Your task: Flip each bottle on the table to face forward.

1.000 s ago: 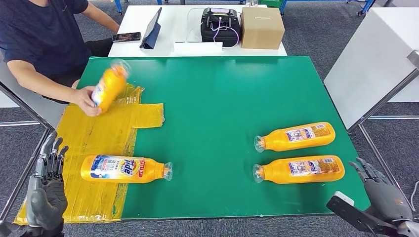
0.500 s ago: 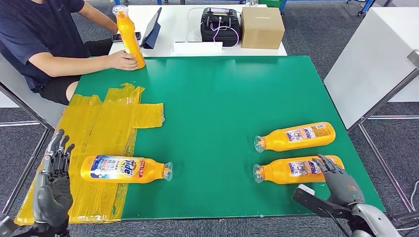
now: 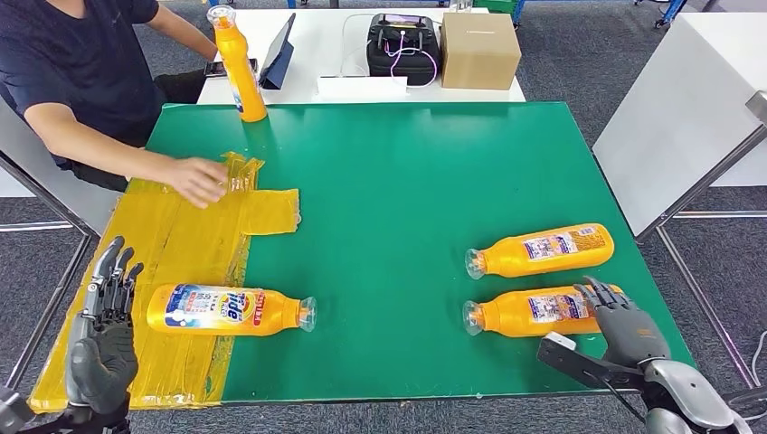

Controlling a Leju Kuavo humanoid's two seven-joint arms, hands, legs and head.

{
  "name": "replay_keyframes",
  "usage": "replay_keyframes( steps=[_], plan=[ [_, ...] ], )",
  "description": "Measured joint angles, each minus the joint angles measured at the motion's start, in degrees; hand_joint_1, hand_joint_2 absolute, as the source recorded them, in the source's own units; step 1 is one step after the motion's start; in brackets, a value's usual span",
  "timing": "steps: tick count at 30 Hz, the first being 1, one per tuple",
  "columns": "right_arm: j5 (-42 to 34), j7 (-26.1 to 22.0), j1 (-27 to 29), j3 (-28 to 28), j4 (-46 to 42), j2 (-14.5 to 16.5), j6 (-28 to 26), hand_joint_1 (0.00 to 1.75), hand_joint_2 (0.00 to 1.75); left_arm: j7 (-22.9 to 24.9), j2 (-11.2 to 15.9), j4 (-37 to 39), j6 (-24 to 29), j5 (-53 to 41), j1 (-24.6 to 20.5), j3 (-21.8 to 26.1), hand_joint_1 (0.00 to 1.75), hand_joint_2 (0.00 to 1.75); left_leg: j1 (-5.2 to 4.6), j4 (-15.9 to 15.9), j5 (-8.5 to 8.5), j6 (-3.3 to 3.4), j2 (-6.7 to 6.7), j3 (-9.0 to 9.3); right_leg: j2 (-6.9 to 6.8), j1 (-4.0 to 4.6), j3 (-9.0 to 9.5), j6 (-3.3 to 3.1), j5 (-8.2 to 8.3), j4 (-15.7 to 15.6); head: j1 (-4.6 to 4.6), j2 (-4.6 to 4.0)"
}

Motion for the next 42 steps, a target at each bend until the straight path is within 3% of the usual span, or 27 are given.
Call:
replay_keyframes(
  steps=[13, 17, 34, 35, 39, 42],
  plan=[
    [2.3, -0.2, -1.8, 1.6, 4.6, -0.8, 2.0, 0.03, 1.75, 0.6, 0.1, 0.9, -0.8, 0.9, -0.6, 0.0, 0.0, 0.0, 0.0, 0.0, 0.0, 0.0, 0.01, 0.01, 0.0, 0.0, 0.0, 0.0, 0.0, 0.0, 0.0, 0.0],
    [2.1, -1.1, -4.6, 4.7, 8.3, -2.1, 3.6, 1.75, 1.75, 0.8, 0.5, 1.6, -0.7, 1.7, -1.7, 0.0, 0.0, 0.0, 0.01, 0.0, -0.02, 0.0, 0.05, 0.19, 0.01, 0.01, -0.12, 0.0, -0.02, 0.0, 0.01, 0.0],
    [-2.1, -2.5, -10.8, 12.2, 13.3, -8.6, 6.3, 1.75, 1.75, 0.9, 1.9, 4.2, -0.5, 3.4, -3.8, -1.1, 0.0, 0.0, 0.04, 0.0, -0.22, 0.1, 0.0, 1.1, 0.02, 0.04, 0.51, 0.08, -0.18, -0.2, 0.02, 0.0],
    [-2.3, -2.5, -11.0, 12.7, 13.5, -9.0, 6.4, 1.68, 1.75, 0.9, 2.0, 4.3, -0.6, 3.6, -4.0, -1.2, 0.0, 0.0, 0.05, 0.0, -0.24, 0.11, -0.01, 1.18, 0.02, 0.04, 0.6, 0.1, -0.21, -0.3, 0.02, 0.0],
    [-2.5, -2.7, -11.3, 14.0, 14.2, -10.1, 6.4, 0.07, 1.75, 0.9, 2.1, 4.9, -0.6, 3.9, -4.4, -1.4, 0.0, 0.0, 0.08, 0.0, -0.27, 0.14, -0.04, 1.39, 0.01, 0.07, 0.9, 0.11, -0.23, -0.4, 0.03, 0.0],
    [-2.1, -2.8, -11.3, 15.3, 15.1, -10.6, 6.4, 0.0, 1.75, 0.9, 2.3, 5.3, -0.6, 4.2, -4.6, -1.5, 0.0, 0.0, 0.1, 0.0, -0.28, 0.16, -0.03, 1.43, 0.01, 0.08, 1.0, 0.12, -0.22, -0.5, 0.04, 0.0]
  ],
)
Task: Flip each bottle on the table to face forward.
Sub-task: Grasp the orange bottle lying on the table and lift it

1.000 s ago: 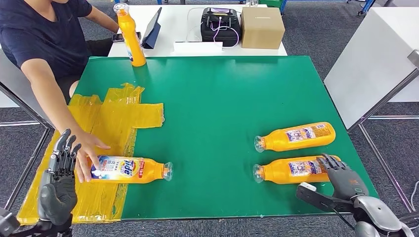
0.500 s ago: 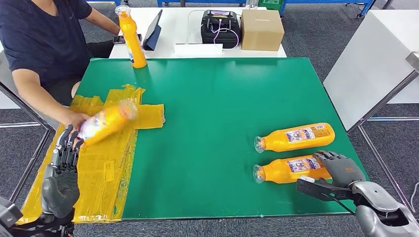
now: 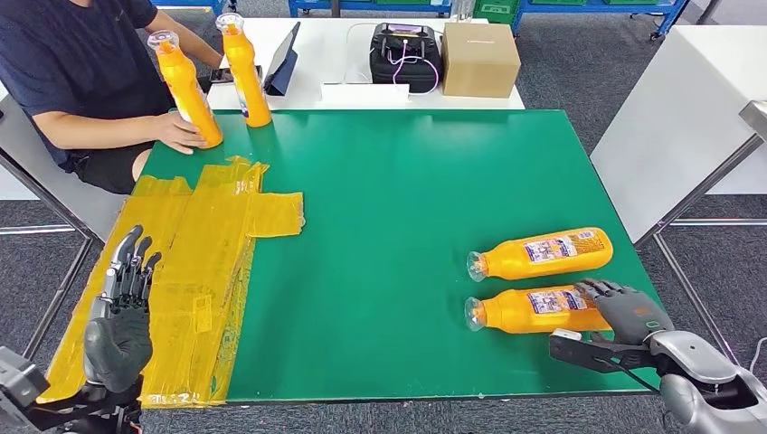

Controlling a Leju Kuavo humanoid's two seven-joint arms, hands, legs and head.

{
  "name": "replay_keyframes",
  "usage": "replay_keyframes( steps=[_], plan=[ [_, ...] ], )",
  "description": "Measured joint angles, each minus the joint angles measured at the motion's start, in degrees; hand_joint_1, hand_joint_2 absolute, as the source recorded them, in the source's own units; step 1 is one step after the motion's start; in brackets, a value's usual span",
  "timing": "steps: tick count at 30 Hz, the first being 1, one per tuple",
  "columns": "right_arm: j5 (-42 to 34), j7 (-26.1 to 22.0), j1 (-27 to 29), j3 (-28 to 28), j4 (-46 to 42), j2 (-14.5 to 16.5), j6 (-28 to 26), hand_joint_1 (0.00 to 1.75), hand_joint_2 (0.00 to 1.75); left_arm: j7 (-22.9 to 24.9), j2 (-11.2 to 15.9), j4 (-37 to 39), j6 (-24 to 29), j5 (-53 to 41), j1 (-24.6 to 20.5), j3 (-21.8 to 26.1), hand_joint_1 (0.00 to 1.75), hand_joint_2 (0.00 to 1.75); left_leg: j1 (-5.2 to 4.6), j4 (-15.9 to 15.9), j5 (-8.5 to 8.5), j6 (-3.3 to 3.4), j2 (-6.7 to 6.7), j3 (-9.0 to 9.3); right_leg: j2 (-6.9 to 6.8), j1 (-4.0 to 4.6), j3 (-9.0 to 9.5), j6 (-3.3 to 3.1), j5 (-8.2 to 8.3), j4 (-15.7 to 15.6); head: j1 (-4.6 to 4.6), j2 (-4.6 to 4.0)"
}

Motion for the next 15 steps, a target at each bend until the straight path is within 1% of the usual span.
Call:
replay_keyframes(
  steps=[6, 15],
  plan=[
    [1.1, 0.3, -1.2, 3.1, 2.4, 0.1, -0.1, 0.0, 1.75, 1.2, 0.4, 0.4, 1.1, 0.8, -1.3, -1.2, 0.0, 0.0, 0.02, 0.0, -0.06, 0.08, 0.03, 0.28, 0.01, 0.01, 0.31, -0.02, -0.01, -0.2, -0.01, 0.0],
    [1.2, 0.4, -2.0, 4.5, 3.7, -0.3, -0.2, 0.0, 1.75, 1.0, 0.9, 0.9, 1.1, 1.2, -1.6, -1.5, 0.0, 0.0, 0.08, 0.0, -0.16, 0.15, 0.02, 0.55, 0.0, 0.08, 0.71, 0.01, -0.06, -0.4, -0.01, 0.0]
  ],
)
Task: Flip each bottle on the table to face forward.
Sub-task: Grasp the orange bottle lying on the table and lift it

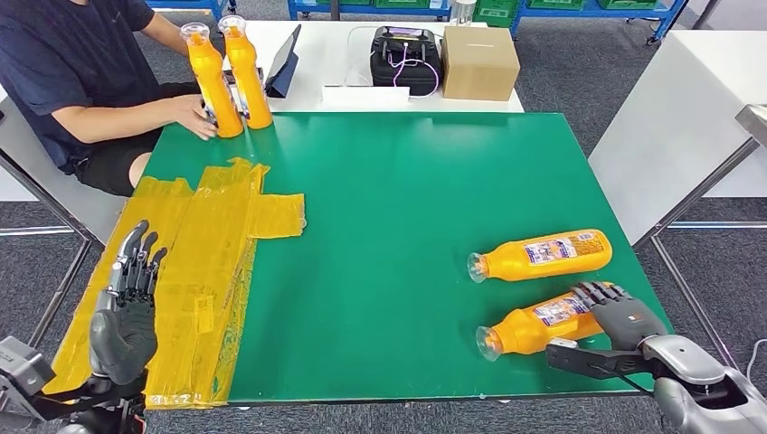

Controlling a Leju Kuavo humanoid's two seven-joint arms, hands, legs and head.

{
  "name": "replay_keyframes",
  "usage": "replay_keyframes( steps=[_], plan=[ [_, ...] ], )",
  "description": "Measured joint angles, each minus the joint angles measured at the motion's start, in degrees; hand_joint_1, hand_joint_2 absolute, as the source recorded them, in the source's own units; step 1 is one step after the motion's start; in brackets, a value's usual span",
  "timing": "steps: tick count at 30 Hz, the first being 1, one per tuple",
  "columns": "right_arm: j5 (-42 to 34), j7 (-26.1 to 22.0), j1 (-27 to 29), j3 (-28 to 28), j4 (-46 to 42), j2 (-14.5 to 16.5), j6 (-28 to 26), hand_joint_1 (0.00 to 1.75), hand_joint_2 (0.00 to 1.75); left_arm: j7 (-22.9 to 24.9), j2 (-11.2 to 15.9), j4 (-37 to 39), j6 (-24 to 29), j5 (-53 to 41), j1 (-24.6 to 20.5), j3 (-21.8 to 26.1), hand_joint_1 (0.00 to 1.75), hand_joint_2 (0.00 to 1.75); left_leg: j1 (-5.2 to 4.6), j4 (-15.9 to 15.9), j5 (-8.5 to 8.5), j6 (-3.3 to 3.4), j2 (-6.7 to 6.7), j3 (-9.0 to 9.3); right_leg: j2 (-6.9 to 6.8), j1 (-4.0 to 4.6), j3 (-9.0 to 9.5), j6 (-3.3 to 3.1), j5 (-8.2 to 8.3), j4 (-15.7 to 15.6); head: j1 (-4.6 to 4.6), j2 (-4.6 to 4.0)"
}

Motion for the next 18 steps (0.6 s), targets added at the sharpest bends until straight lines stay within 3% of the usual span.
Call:
replay_keyframes(
  steps=[14, 15, 18],
  plan=[
    [-0.4, 0.7, -2.6, 3.3, 3.1, -0.1, 0.1, 0.0, 1.75, 0.6, 0.8, 0.7, 0.4, 1.2, -1.7, -2.2, 0.0, 0.0, 0.04, 0.0, -0.19, 0.14, 0.03, 0.48, 0.01, 0.02, 0.52, 0.09, -0.11, -0.2, 0.01, 0.0],
    [0.1, 1.0, -3.0, 3.6, 3.5, 0.0, -0.1, 0.09, 1.75, 0.6, 0.8, 0.7, 0.3, 1.3, -1.8, -2.3, 0.0, 0.0, 0.05, 0.0, -0.21, 0.15, 0.03, 0.56, 0.01, 0.02, 0.6, 0.12, -0.14, -0.2, 0.01, 0.0],
    [1.4, 1.8, -3.9, 4.5, 5.2, 0.7, -0.7, 1.38, 1.75, 0.5, 0.9, 0.8, 0.2, 1.4, -2.0, -2.5, 0.0, 0.0, 0.12, 0.0, -0.3, 0.22, 0.01, 0.82, 0.0, 0.05, 0.95, 0.19, -0.29, -0.4, 0.01, 0.0]
  ],
)
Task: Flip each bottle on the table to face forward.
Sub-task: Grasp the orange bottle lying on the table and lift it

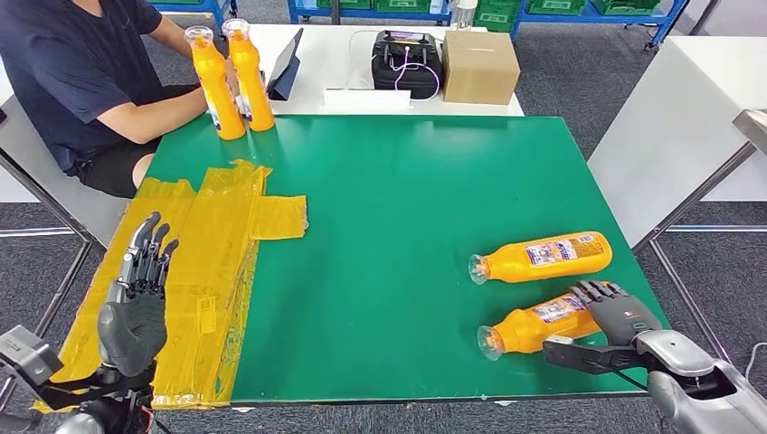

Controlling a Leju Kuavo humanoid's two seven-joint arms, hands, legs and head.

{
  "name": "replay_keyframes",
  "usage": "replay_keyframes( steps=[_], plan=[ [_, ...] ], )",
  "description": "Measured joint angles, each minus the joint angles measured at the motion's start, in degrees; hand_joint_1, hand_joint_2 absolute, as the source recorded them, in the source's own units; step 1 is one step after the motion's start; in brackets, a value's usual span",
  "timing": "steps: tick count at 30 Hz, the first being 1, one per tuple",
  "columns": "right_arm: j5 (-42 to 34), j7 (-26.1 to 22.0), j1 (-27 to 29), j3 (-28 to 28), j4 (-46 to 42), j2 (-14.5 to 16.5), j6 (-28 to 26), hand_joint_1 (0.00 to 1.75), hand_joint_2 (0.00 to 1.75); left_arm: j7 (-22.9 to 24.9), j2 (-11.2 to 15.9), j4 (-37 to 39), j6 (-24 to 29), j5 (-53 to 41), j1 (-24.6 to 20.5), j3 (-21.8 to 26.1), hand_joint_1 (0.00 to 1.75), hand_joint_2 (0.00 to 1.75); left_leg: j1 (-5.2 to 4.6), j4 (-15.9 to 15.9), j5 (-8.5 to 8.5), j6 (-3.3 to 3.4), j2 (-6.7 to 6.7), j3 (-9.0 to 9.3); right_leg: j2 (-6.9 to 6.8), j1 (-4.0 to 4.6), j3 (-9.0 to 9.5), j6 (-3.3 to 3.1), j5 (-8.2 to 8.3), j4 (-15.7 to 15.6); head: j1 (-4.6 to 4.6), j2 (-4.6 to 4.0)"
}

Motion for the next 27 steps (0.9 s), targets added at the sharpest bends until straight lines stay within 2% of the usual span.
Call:
replay_keyframes(
  steps=[1, 4, 12, 21, 24, 27],
  plan=[
    [0.2, 0.1, -0.3, 0.2, 0.6, 0.2, -0.2, 1.73, 1.75, 0.0, 0.0, 0.0, -0.1, 0.0, 0.0, -0.1, 0.0, 0.0, 0.05, 0.0, -0.06, -0.03, 0.0, 0.09, 0.0, 0.01, 0.14, -0.03, -0.16, -0.1, 0.01, 0.0],
    [0.3, -0.1, -1.0, 0.7, 1.9, 0.6, -0.4, 1.75, 1.75, -0.2, 0.1, 0.1, -0.3, 0.3, 0.0, -0.2, 0.0, 0.0, 0.18, 0.0, -0.21, -0.11, 0.02, 0.3, -0.01, 0.05, 0.49, -0.17, -0.57, -0.2, 0.01, 0.0],
    [0.0, -0.3, -1.9, 0.8, 4.4, 0.6, -0.4, 1.75, 1.75, -0.1, 0.2, 0.1, -0.5, 0.8, -0.7, -0.5, 0.0, 0.0, 0.29, 0.0, -0.18, 0.2, -0.05, 0.51, -0.03, 0.2, 1.04, -0.3, -0.47, -0.7, 0.03, 0.0],
    [-0.5, -0.4, -2.5, 1.4, 6.2, 0.9, -0.5, 1.75, 1.75, -0.6, 0.4, 0.2, -0.6, 1.3, -0.9, -0.7, 0.0, 0.0, 0.57, 0.0, -0.55, 0.27, -0.02, 0.92, -0.03, 0.43, 1.69, -0.22, -0.58, -1.2, 0.02, 0.0],
    [-1.2, 1.1, -2.5, 1.5, 7.3, 2.1, -3.3, 1.75, 1.75, 0.0, 0.4, 0.2, -0.4, 1.2, -1.0, -0.8, 0.0, 0.0, 0.71, -0.1, -0.73, 0.17, 0.0, 1.05, -0.01, 0.6, 1.98, -0.2, -0.62, -1.4, 0.04, 0.0],
    [-4.3, 3.6, -1.2, -0.4, 8.0, 5.4, -8.6, 1.75, 1.75, 0.4, 0.5, -0.2, -0.3, 1.3, 0.3, -0.7, 0.0, 0.0, 0.76, -0.1, -0.91, 0.03, 0.36, 1.05, 0.04, 0.72, 1.95, -0.21, -0.59, -1.4, 0.05, 0.0]
  ],
)
